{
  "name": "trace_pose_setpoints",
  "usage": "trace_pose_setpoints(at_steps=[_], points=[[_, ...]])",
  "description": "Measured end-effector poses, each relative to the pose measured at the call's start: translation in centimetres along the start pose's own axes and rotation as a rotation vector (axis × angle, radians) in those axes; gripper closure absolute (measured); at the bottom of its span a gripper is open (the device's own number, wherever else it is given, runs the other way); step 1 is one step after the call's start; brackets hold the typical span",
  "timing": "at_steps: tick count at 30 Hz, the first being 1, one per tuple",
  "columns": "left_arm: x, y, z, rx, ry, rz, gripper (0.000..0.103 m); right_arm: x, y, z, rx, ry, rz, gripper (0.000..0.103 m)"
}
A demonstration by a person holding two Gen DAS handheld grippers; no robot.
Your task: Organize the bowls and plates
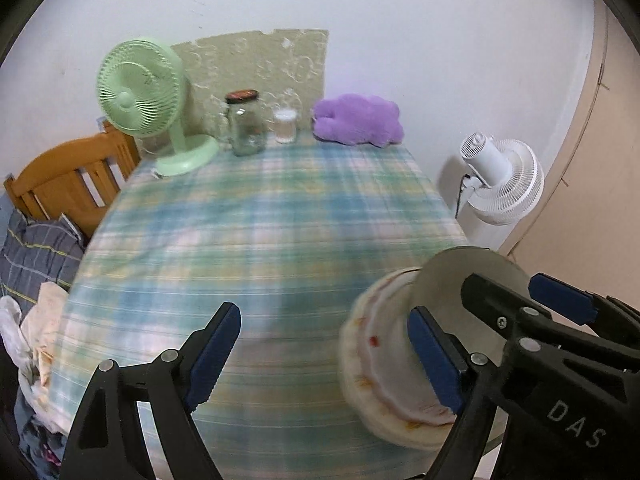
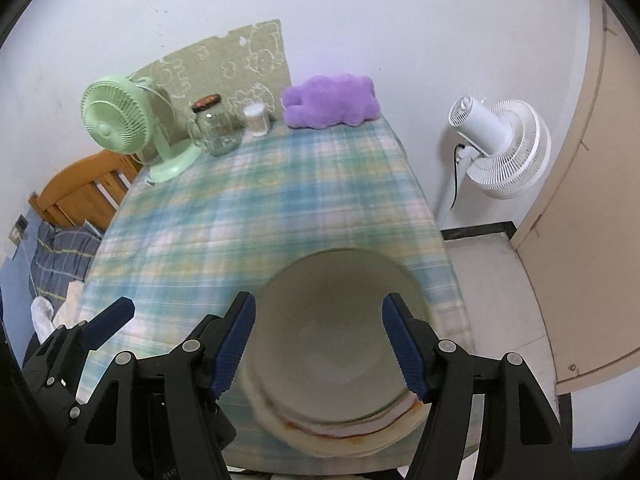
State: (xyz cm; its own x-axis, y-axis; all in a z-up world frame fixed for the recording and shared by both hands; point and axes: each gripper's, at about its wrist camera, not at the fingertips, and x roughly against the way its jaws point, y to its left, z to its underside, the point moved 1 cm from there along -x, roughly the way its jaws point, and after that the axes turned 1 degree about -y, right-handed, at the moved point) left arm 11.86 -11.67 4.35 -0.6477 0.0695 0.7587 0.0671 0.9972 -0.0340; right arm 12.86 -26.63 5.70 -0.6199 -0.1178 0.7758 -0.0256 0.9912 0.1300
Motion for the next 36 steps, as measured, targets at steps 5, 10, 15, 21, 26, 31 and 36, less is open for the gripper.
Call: trace_pose_setpoints(at_steps=[5,10,15,21,26,31,36], points=[[1.7,5.0,1.3,-0.027,-0.071,-0.03,0.014,1.1,4.3,1.8,-0.021,-0.062,0.009,0.034],[3.3,9.1,2.8,-0.045,-0.131,-0.065,0.01,1.1,8.1,3.7,-0.011,-0.11,0.024,0.034],[4.8,12.3,5.0,-0.027,-0.194,-0.115,0.006,1.2,10.4,5.5,0.023,-0.169,0.042,0.034],[5.9,15.2,8.2,0.025,-0.242,-0.165,0.005,1.1,12.1,8.5,0.043,-0.197,0.025,0.034],[6.6,16.2,11.1,0.01,-0.256,-0.166,0.004,1.5,13.4,11.6,0.074,-0.231,0.019,0.031],[7.2,17.0,12.9,0.024,-0.266,-0.141,0.002,2.3,14.3,13.8,0.079,-0.262,0.027,0.029],[7.4,17.3,13.2,0.047,-0.275,-0.112,0.002,3.0,14.8,14.5,0.096,-0.299,0.059,0.026]])
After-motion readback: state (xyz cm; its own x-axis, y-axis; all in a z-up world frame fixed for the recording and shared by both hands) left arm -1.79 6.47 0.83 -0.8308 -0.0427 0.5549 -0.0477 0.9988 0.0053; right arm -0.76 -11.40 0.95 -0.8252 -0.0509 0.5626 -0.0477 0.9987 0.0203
